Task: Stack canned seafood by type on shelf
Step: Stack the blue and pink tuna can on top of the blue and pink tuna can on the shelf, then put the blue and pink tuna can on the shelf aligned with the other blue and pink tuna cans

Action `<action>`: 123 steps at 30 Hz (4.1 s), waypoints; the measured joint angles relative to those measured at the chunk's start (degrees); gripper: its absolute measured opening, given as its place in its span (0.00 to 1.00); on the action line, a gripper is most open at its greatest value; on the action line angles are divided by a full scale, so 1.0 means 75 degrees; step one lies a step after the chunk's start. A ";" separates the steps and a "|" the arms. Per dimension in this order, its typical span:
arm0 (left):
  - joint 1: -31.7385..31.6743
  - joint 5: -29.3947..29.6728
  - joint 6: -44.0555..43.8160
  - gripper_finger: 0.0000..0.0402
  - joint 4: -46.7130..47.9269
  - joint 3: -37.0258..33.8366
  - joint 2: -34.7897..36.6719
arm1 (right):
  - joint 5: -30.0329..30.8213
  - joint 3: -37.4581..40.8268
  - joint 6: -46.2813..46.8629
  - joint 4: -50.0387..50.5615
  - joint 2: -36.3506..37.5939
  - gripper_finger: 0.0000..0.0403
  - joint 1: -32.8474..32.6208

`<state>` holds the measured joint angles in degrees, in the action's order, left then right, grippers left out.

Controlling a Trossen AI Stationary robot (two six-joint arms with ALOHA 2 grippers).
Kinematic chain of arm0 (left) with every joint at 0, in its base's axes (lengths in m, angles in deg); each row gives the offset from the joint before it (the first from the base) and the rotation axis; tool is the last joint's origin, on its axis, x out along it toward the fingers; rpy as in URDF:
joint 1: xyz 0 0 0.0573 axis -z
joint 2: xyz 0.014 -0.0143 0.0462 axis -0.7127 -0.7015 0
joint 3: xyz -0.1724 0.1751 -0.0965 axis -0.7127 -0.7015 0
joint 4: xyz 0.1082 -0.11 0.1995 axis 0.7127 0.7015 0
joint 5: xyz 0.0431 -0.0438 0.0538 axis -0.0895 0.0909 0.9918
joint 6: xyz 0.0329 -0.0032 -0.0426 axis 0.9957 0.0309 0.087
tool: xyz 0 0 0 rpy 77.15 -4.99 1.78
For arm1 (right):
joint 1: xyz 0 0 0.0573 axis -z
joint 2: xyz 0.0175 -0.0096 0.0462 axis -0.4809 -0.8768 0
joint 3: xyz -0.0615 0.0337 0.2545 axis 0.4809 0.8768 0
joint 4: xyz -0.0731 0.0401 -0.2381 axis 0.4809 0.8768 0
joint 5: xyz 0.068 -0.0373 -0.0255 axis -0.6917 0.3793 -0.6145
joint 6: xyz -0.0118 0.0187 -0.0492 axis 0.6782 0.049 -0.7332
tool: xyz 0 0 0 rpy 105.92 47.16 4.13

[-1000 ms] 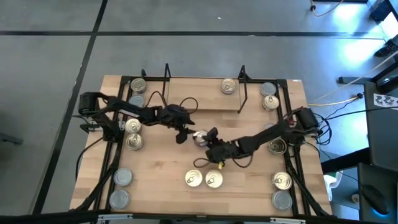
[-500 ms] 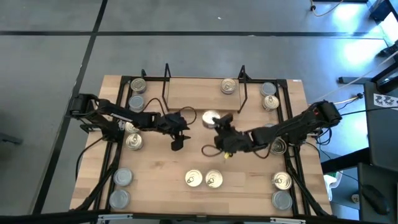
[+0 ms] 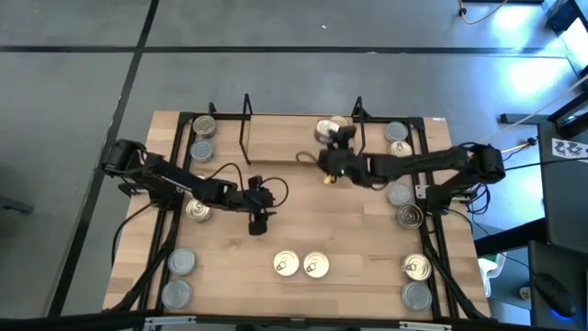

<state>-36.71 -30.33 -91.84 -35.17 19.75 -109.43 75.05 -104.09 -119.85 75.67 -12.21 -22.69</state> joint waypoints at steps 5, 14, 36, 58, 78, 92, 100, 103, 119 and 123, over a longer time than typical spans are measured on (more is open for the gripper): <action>0.0112 0.0017 -0.0015 0.53 -0.0297 0.0006 -0.0374 | -0.0176 -0.0530 0.0006 0.0657 -0.0201 0.49 0.0658; 0.0138 0.0118 -0.0113 0.53 -0.0401 0.0009 -0.1103 | -0.0750 -0.2112 0.1591 0.3015 -0.1119 0.49 0.1221; 0.0138 0.0218 0.0034 0.53 -0.0451 0.0017 -0.1205 | -0.1023 -0.2497 0.2969 0.4047 -0.2287 0.49 0.2005; 0.0138 0.0218 0.0078 0.53 -0.0524 0.0009 -0.1211 | -0.1212 -0.2467 0.2570 0.3897 -0.2430 0.75 0.2351; 0.0138 0.0215 0.0127 0.53 -0.0593 0.0009 -0.1216 | -0.1983 -0.2470 0.2960 0.4485 -0.0784 0.78 0.0410; 0.0647 0.0210 0.0060 0.53 -0.0794 0.0688 -0.1202 | -0.4515 -0.1834 0.5710 0.4716 -0.0306 0.75 -0.3538; 0.1058 -0.0404 0.0034 0.53 -0.1662 0.1628 -0.1392 | -0.3999 -0.0512 0.6931 0.3292 -0.0309 0.75 -0.5129; 0.1164 -0.0885 -0.0067 0.53 -0.1468 0.2319 -0.1888 | -0.3506 -0.0230 0.7519 0.3293 -0.0309 0.75 -0.5550; 0.1530 -0.1910 0.0079 0.53 -0.0034 0.5062 -0.4304 | -0.2589 0.0048 0.9428 0.3444 -0.0309 0.75 -0.6732; 0.1194 -0.1415 0.0187 0.53 0.0140 0.5062 -0.4303 | -0.2491 0.0048 0.9438 0.3444 -0.0309 0.75 -0.6705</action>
<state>-27.75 -40.94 -90.44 -34.11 57.72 -141.70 56.37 -103.74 -49.06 101.50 -14.53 -72.98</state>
